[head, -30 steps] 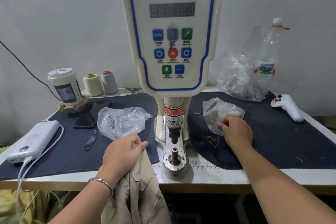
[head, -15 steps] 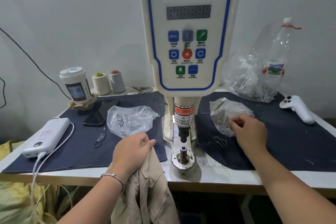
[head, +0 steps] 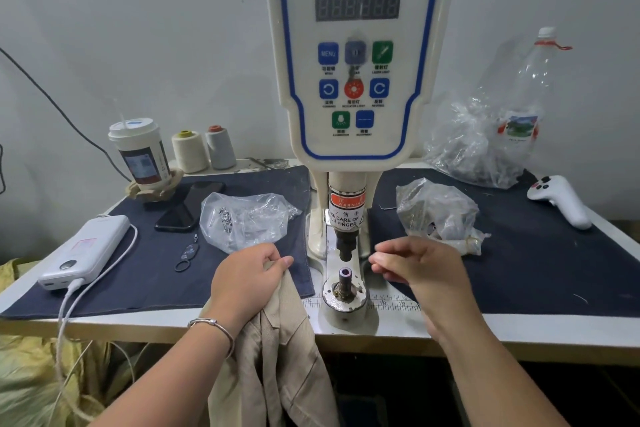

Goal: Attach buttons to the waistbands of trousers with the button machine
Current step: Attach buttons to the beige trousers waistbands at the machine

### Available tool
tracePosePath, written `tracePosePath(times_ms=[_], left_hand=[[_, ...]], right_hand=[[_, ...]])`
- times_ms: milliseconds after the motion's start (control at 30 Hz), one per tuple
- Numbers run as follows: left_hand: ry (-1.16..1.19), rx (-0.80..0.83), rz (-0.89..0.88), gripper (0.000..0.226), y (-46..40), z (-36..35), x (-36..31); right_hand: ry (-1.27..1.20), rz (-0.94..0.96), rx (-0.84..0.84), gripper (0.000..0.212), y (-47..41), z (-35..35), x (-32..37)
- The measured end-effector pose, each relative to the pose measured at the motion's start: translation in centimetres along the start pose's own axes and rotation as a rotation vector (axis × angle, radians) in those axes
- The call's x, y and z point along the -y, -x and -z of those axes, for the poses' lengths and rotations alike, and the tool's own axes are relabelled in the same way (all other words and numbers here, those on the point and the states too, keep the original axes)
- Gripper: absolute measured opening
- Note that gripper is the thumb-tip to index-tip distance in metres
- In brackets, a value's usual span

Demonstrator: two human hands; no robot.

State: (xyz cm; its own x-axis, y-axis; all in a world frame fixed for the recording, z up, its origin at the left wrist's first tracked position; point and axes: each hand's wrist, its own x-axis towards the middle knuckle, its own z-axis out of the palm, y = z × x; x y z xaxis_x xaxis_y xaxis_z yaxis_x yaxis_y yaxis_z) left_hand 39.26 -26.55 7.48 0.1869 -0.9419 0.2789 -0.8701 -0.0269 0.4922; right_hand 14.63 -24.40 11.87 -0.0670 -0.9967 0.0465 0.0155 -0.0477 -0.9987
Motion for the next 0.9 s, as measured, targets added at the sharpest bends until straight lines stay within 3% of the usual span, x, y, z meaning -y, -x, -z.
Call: tracePosePath(times_ms=[300, 733, 900], left_hand=[[-0.005, -0.01, -0.001, 0.033, 0.0, 0.0, 0.0], [0.012, -0.01, 0.0, 0.034, 0.1, 0.0, 0.0], [0.011, -0.008, -0.001, 0.034, 0.1, 0.0, 0.0]], right_hand=[[-0.042, -0.062, 0.078, 0.017, 2.0, -2.1, 0.8], [-0.436, -0.356, 0.137, 0.017, 2.1, -2.9, 1.2], [-0.465, -0.417, 0.13, 0.016, 2.1, -2.6, 1.6]])
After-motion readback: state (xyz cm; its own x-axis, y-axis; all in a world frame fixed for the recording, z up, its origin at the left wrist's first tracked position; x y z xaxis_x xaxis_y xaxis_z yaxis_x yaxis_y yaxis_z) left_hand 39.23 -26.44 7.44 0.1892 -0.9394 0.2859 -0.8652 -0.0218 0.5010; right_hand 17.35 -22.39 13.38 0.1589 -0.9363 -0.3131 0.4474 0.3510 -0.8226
